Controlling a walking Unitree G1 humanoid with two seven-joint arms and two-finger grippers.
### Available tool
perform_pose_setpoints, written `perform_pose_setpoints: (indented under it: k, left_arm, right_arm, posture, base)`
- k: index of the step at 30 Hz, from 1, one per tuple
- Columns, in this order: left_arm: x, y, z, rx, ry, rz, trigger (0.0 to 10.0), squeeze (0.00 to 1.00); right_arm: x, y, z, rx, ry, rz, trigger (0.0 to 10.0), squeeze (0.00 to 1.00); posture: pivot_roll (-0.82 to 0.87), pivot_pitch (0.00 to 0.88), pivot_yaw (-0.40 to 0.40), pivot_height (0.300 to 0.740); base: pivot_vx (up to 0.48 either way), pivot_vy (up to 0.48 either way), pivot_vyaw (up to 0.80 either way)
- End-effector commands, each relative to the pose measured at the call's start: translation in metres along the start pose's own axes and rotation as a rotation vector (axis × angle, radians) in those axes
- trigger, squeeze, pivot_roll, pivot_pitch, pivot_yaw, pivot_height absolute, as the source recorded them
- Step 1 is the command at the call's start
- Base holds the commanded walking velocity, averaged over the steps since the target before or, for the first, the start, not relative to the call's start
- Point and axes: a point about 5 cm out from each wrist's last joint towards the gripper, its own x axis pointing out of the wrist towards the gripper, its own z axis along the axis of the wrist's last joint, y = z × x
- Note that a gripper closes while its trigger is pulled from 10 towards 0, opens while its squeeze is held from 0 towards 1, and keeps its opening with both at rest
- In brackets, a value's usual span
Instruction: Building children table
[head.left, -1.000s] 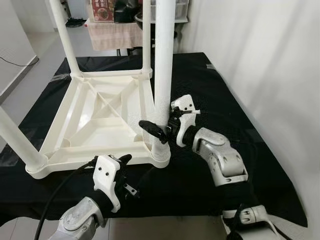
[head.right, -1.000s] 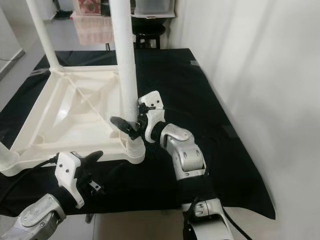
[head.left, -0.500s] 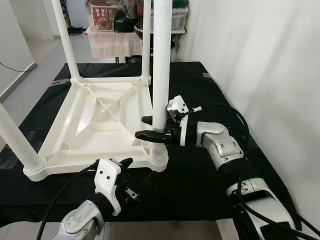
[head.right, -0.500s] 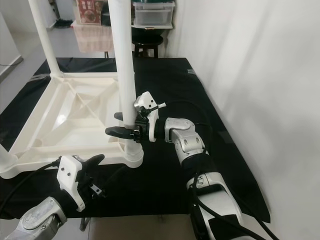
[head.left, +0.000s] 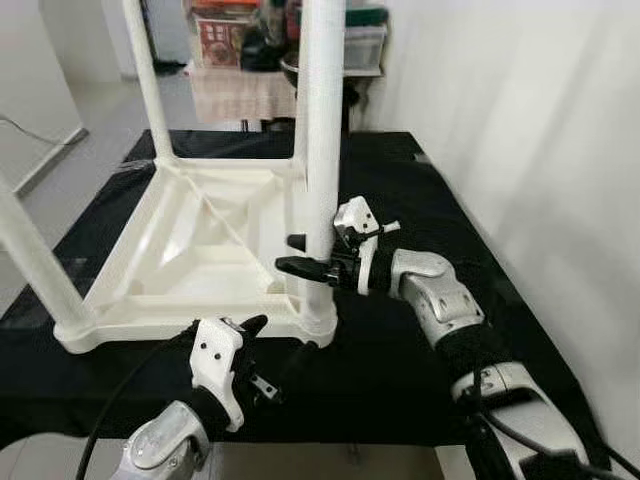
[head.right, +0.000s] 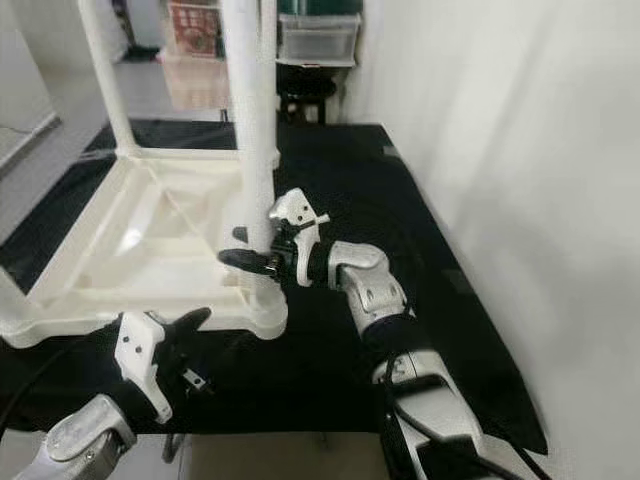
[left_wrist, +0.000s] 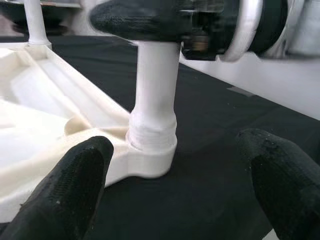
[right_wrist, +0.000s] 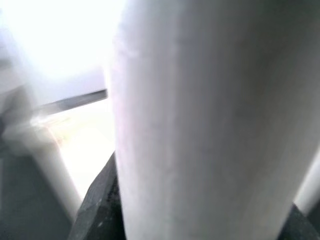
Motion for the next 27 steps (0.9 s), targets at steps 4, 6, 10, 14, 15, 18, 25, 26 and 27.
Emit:
perform_pose_setpoints:
  k: [4,6,10,14,15,18,25,26,27]
  left_arm:
    - [0.000,0.006,-0.003,0.005,0.012,-0.003,10.0,0.00]
    - [0.002,0.007,-0.002,0.006,0.012,-0.006,10.0,0.00]
    - [0.005,0.011,-0.003,0.012,0.012,-0.006,10.0,0.00]
    - [0.006,0.012,-0.003,0.018,0.006,0.007,10.0,0.00]
    - [0.007,0.012,-0.003,0.019,0.005,0.010,10.0,0.00]
    - [0.009,0.013,-0.004,0.019,0.003,0.011,10.0,0.00]
    - [0.012,0.013,-0.005,0.018,-0.003,0.012,10.0,0.00]
    - [0.012,0.012,-0.005,0.018,-0.004,0.013,10.0,0.00]
    - [0.012,0.012,-0.005,0.017,-0.005,0.014,10.0,0.00]
  right_arm:
    - [-0.047,0.023,-0.051,0.084,0.235,-0.282,0.0,0.00]
    - [-0.046,0.028,-0.049,0.071,0.225,-0.249,0.0,0.00]
    - [-0.028,0.020,-0.040,0.050,0.182,-0.200,10.0,0.00]
    - [-0.019,0.022,-0.026,0.096,0.108,-0.090,10.0,1.00]
    - [-0.015,0.023,-0.016,0.120,0.061,-0.027,10.0,1.00]
    - [-0.012,0.024,0.017,0.064,-0.062,0.165,10.0,0.36]
    - [-0.012,0.021,0.025,-0.061,-0.056,0.529,10.0,0.00]
    - [-0.012,0.019,0.021,-0.086,-0.024,0.625,10.0,0.00]
    - [-0.011,0.018,0.018,-0.095,-0.002,0.678,10.0,0.00]
  posture:
    - [0.01,0.012,-0.038,0.740]
    - [0.01,0.012,-0.034,0.740]
    - [0.02,0.000,-0.041,0.740]
    - [0.02,0.000,-0.049,0.740]
    - [0.02,0.000,-0.051,0.740]
    - [0.03,0.000,-0.060,0.740]
    - [0.04,0.000,-0.077,0.740]
    - [0.05,0.000,-0.079,0.740]
    - [0.05,0.000,-0.079,0.740]
  base:
    - [0.000,0.000,0.00]
    - [0.000,0.000,0.00]
    - [0.000,0.000,0.00]
    - [0.000,0.000,0.00]
    - [0.000,0.000,0.00]
    - [0.000,0.000,0.00]
    - [0.000,0.000,0.00]
    - [0.000,0.000,0.00]
    - [0.000,0.000,0.00]
